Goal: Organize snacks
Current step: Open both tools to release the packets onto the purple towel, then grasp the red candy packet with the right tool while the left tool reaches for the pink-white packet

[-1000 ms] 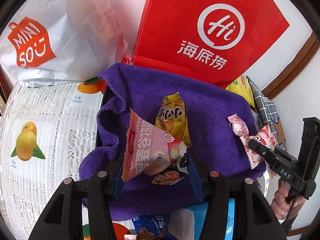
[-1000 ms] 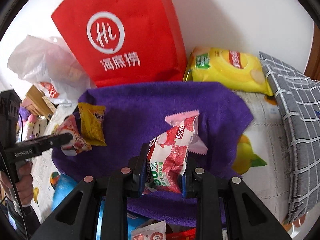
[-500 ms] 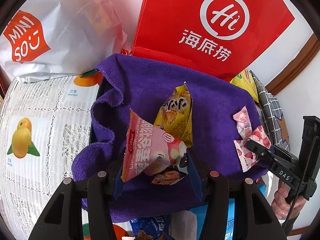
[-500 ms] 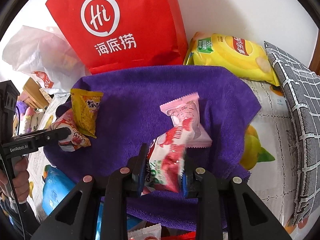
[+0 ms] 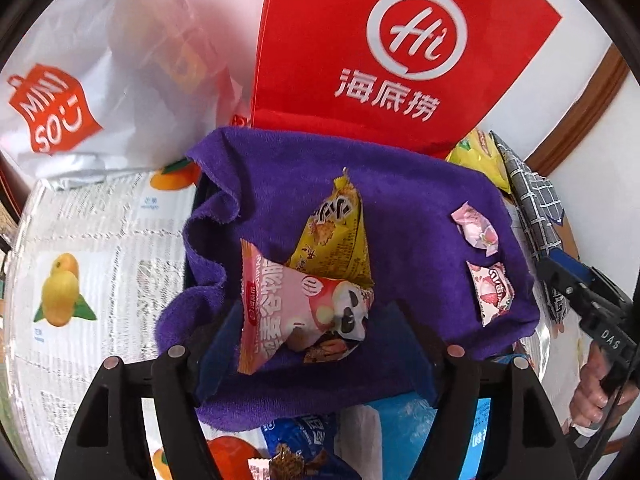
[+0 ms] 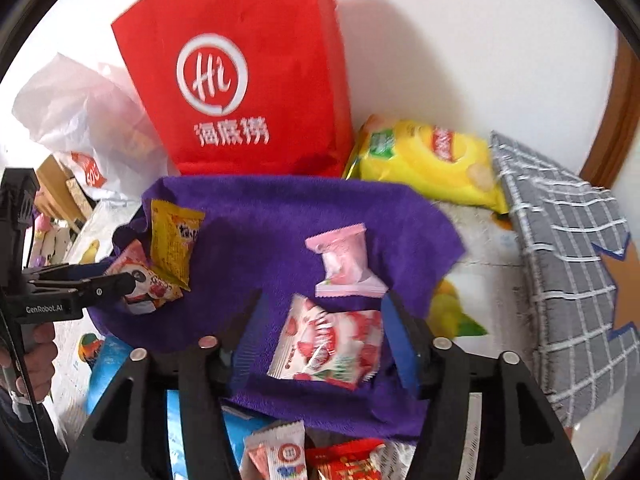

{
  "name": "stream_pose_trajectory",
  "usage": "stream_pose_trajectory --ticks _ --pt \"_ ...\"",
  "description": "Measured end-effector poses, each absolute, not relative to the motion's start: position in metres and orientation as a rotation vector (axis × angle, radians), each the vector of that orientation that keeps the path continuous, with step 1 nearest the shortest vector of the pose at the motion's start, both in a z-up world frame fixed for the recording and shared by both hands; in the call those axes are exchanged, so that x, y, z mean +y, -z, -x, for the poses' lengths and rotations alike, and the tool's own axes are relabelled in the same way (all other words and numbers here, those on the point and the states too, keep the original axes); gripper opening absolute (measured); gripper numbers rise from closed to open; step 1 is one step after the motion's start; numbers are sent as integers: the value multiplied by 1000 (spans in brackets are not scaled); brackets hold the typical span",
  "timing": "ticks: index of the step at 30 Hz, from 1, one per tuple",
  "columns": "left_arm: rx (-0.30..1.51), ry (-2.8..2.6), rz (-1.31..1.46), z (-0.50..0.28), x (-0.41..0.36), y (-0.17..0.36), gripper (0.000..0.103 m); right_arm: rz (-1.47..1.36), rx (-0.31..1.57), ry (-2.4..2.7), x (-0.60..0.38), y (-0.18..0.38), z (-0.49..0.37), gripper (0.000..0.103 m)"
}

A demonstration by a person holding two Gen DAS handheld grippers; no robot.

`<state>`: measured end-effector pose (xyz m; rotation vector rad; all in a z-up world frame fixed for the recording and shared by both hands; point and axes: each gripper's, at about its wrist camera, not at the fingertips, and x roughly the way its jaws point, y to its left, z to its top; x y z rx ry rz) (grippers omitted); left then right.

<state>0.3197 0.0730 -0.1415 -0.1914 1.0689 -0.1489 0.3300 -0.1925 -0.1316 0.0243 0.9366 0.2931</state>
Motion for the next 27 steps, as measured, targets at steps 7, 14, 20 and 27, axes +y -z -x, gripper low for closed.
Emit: stream_pose_trajectory --ticks 7,14,20,27 --pt "1018 132 208 -303 81 120 76 -39 891 -209 -224 114 -303 62" --pt "1010 120 214 -277 85 113 76 -41 941 -209 -244 132 -265 61" --pt "1009 100 220 -251 90 112 76 -46 1006 -278 -242 155 -238 48" --pt "1023 69 234 -226 103 117 76 -10 1056 -297 -236 177 -228 48"
